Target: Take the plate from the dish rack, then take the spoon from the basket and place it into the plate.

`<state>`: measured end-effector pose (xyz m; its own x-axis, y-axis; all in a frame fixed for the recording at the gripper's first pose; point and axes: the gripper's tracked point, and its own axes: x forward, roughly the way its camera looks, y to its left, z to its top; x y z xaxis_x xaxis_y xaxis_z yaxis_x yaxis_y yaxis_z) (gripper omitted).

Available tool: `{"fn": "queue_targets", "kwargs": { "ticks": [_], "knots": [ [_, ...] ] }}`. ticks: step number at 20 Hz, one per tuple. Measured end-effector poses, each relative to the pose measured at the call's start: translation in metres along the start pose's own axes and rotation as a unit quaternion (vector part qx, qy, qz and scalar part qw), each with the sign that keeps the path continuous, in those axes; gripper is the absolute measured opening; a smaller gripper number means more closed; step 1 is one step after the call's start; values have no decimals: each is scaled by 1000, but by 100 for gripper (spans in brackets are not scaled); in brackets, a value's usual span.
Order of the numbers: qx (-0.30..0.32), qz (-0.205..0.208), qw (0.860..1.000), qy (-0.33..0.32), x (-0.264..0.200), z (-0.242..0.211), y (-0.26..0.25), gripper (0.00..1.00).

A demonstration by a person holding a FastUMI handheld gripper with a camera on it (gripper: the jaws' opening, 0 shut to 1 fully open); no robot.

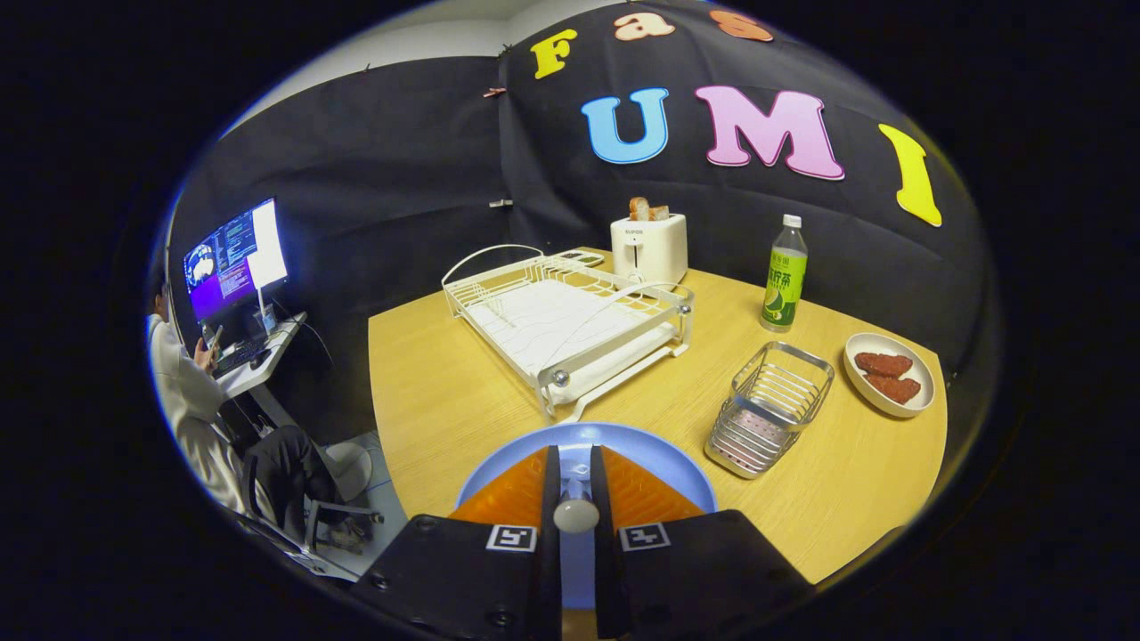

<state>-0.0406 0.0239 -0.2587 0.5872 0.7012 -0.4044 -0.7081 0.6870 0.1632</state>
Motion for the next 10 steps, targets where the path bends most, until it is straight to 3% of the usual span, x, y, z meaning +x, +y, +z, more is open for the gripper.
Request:
{"fn": "queue_targets", "kwargs": {
  "ticks": [2,5,10],
  "knots": [
    [20,-12,1000,-3,1,4,-8,23],
    [43,-31,999,-13,-11,26,-21,100],
    [42,-88,993,-59,-37,72,-43,99]
  ]
}}
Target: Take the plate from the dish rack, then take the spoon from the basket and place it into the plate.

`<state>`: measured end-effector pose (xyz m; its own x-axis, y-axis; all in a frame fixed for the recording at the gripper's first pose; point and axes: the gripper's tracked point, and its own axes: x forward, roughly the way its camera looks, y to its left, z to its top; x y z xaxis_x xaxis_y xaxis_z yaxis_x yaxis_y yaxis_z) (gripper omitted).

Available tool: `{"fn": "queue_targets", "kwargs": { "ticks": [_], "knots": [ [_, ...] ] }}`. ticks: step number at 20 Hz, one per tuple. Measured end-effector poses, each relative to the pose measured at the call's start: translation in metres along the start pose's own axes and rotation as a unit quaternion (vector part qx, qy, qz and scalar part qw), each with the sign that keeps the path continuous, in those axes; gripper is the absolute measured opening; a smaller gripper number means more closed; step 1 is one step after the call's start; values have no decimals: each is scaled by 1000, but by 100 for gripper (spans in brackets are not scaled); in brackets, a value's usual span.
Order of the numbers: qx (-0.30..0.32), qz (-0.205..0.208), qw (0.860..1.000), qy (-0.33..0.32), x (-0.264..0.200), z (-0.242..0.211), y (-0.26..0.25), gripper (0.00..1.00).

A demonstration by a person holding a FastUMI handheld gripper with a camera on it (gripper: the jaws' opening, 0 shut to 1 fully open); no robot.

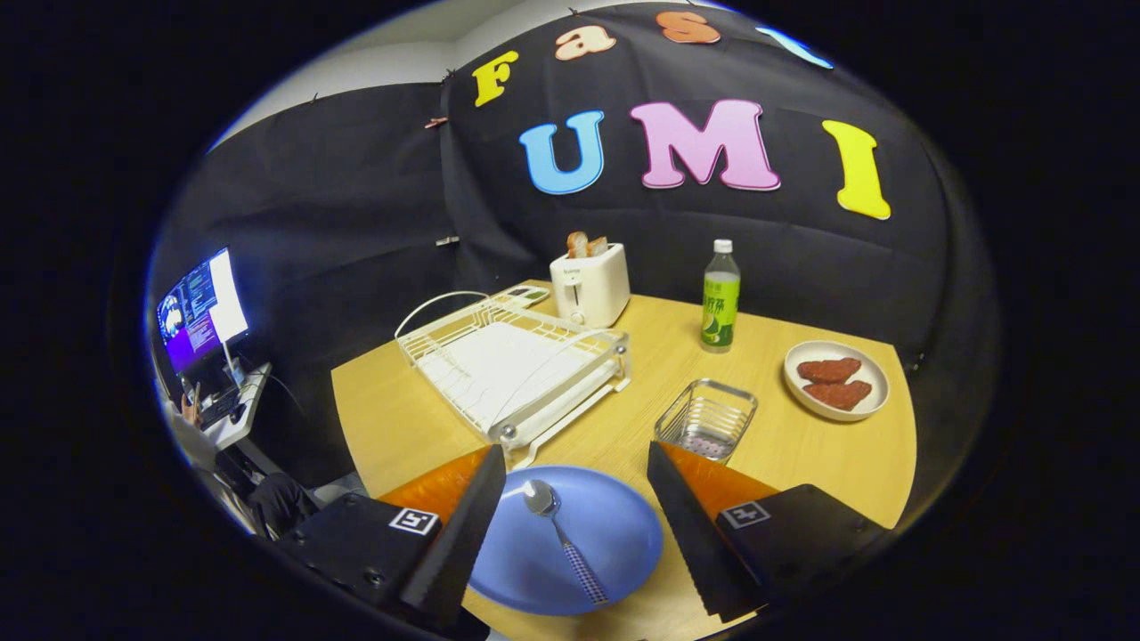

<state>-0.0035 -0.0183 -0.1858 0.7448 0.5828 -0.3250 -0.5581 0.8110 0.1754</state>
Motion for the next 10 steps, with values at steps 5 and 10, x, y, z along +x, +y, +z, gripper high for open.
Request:
{"fn": "queue_targets", "kwargs": {
  "ticks": [5,10],
  "knots": [
    [28,-93,994,-54,-36,52,-33,98],
    [65,-218,968,-105,-77,98,-59,98]
  ]
}}
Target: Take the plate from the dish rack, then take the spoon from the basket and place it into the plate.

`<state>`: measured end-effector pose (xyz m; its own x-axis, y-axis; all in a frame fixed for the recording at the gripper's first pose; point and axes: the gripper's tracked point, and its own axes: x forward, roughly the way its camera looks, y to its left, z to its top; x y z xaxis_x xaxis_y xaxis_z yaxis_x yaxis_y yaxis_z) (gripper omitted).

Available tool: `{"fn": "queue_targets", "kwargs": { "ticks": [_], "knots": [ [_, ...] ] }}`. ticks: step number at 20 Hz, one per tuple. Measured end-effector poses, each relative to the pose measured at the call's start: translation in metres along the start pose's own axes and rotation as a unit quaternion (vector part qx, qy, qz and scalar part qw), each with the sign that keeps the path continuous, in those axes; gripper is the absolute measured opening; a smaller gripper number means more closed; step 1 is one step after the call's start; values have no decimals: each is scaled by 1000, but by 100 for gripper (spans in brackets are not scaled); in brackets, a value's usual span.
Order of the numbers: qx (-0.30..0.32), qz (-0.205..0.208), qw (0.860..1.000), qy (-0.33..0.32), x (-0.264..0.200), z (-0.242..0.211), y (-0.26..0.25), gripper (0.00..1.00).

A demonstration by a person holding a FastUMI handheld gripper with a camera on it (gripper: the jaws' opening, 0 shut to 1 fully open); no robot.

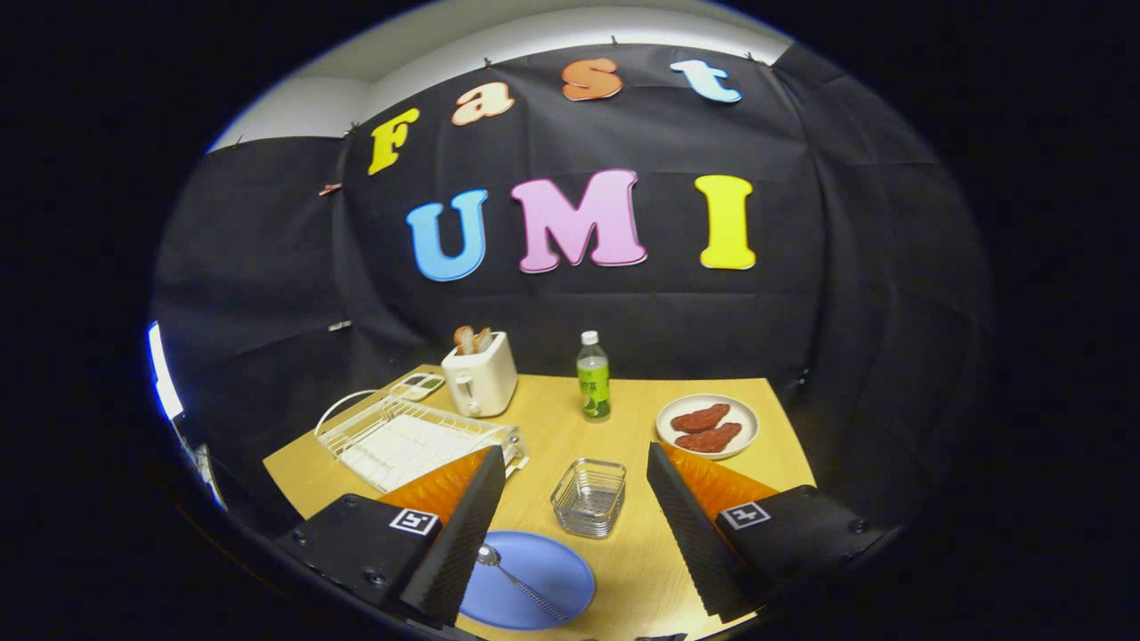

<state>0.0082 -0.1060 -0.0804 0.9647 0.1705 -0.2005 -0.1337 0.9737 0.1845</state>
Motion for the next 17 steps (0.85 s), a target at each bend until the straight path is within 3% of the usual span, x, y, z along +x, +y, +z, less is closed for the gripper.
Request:
{"fn": "queue_targets", "kwargs": {
  "ticks": [5,9,17],
  "knots": [
    [18,-121,991,-55,-42,39,-6,98],
    [-11,-182,980,-79,-80,47,1,98],
    [-4,-218,971,-102,-89,51,31,98]
  ]
}}
